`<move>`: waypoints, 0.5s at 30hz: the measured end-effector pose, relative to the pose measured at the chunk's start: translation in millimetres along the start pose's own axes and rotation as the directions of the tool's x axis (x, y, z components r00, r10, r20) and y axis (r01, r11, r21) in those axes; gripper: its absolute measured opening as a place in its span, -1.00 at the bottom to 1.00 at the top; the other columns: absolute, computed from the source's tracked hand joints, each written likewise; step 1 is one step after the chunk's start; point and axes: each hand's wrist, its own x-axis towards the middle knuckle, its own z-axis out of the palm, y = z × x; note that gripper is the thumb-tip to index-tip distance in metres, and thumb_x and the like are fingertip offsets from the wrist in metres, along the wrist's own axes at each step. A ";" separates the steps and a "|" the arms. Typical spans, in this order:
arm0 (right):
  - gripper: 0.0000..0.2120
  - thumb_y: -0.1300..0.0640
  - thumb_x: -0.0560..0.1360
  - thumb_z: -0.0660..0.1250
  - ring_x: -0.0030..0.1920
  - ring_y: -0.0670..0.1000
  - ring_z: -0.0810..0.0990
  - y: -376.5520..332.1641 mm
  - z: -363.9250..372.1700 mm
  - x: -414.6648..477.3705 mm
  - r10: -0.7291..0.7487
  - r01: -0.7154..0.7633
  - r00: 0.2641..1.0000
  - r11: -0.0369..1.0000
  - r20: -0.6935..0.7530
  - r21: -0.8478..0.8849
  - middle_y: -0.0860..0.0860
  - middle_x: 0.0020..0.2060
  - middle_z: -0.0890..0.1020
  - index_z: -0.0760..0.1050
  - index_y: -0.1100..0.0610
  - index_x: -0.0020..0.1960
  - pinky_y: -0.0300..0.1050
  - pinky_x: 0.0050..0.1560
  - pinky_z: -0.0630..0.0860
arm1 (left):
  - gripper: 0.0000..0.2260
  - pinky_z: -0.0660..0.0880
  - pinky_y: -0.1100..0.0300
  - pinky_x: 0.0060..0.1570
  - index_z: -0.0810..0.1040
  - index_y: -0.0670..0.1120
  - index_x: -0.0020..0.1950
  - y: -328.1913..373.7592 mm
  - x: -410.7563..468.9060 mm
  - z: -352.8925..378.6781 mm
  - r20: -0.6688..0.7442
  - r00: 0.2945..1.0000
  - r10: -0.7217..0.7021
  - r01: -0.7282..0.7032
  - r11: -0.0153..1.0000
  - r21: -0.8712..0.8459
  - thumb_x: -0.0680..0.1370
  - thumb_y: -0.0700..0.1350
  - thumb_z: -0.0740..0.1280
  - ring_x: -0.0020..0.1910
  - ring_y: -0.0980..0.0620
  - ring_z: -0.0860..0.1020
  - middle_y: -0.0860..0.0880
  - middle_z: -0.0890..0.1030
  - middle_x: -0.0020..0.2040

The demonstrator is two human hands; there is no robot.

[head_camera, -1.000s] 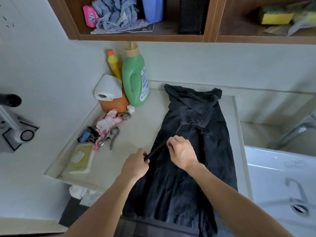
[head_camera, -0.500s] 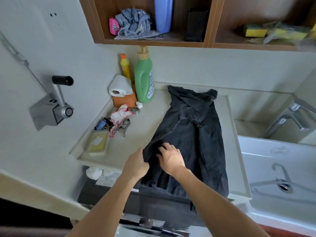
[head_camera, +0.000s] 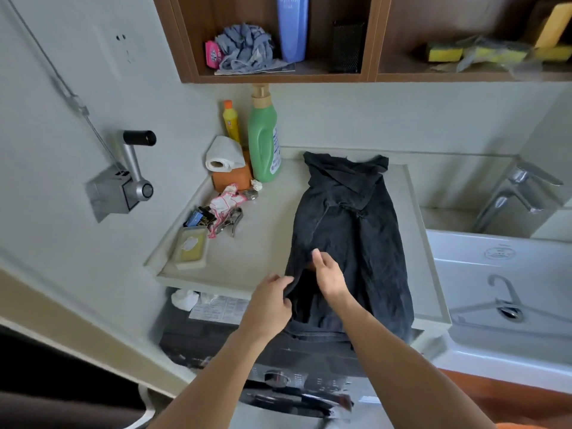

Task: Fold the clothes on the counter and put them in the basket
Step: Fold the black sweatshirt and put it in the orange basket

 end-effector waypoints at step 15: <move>-0.38 0.37 0.51 0.31 0.43 -0.11 0.31 -40.3 -17.1 30.7 -0.229 0.237 0.968 0.968 -0.100 0.078 -0.05 0.43 0.41 0.30 0.02 0.51 -0.31 0.32 0.24 | -0.62 0.52 0.15 -0.05 0.39 -0.09 0.36 36.7 14.9 19.9 0.198 0.980 0.016 -0.029 0.997 0.065 0.54 -0.25 0.25 -0.02 -0.05 0.53 -0.06 0.45 0.17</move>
